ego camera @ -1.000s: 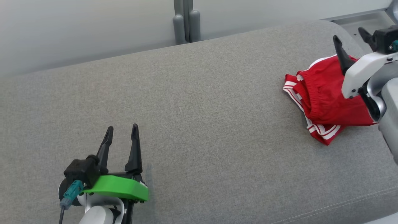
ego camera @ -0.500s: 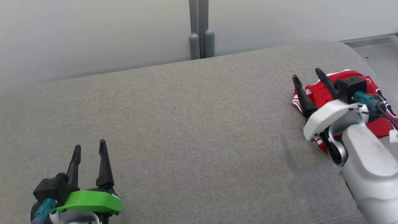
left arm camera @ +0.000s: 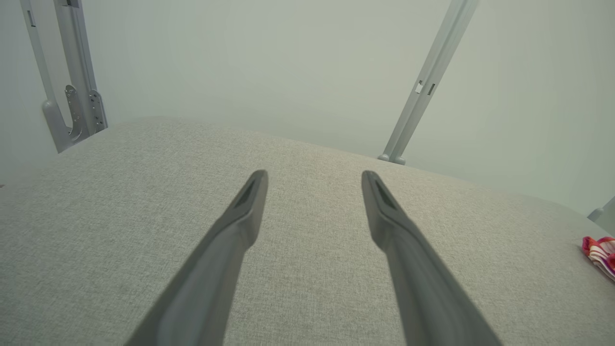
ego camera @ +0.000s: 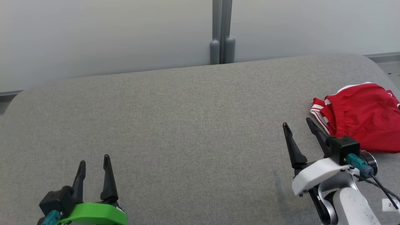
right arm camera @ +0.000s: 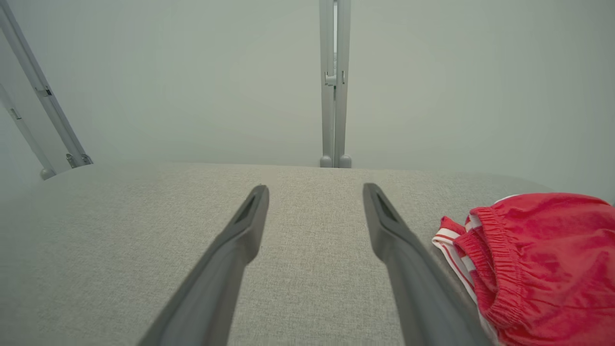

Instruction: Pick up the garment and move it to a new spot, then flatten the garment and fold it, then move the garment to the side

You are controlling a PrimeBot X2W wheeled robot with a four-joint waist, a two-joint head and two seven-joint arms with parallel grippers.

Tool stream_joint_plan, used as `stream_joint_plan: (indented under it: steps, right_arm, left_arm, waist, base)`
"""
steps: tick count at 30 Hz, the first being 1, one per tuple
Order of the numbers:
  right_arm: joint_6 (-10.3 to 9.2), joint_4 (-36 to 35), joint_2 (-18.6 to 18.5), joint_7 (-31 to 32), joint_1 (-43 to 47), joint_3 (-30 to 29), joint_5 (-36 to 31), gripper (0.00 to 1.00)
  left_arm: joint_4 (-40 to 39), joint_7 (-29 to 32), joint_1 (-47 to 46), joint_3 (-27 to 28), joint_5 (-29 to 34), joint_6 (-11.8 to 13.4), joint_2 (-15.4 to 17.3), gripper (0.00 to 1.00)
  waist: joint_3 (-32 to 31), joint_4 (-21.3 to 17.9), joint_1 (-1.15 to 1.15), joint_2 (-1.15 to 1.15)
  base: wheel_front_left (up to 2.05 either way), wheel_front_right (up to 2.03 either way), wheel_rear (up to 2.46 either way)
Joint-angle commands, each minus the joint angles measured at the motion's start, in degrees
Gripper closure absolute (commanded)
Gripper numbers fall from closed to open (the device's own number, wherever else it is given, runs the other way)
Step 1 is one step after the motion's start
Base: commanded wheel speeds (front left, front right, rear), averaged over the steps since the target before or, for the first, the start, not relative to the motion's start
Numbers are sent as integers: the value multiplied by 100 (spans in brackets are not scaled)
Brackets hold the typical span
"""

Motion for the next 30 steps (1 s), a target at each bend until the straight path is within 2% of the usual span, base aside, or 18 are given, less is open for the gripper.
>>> stream_joint_plan:
  steps: [1,4,8,30]
  right_arm:
    - [-3,-231,48,62,221,-100,-91,0]
    - [-2,-766,149,215,633,-258,-173,0]
    - [-2,-1000,156,298,813,-156,52,0]
    - [-2,-1174,158,470,931,-229,175,0]
  left_arm:
    - [4,-4,93,-26,16,-7,-1,0]
    - [31,15,88,-100,87,0,17,0]
    - [42,10,80,-158,78,-41,8,0]
    - [60,-41,-113,-153,78,-192,-45,0]
  waist:
    - [-7,53,0,0]
    - [-10,103,0,0]
    - [1,100,0,0]
    - [-27,76,0,0]
  base:
    - [0,0,0]
    - [0,0,0]
    - [0,0,0]
    - [0,0,0]
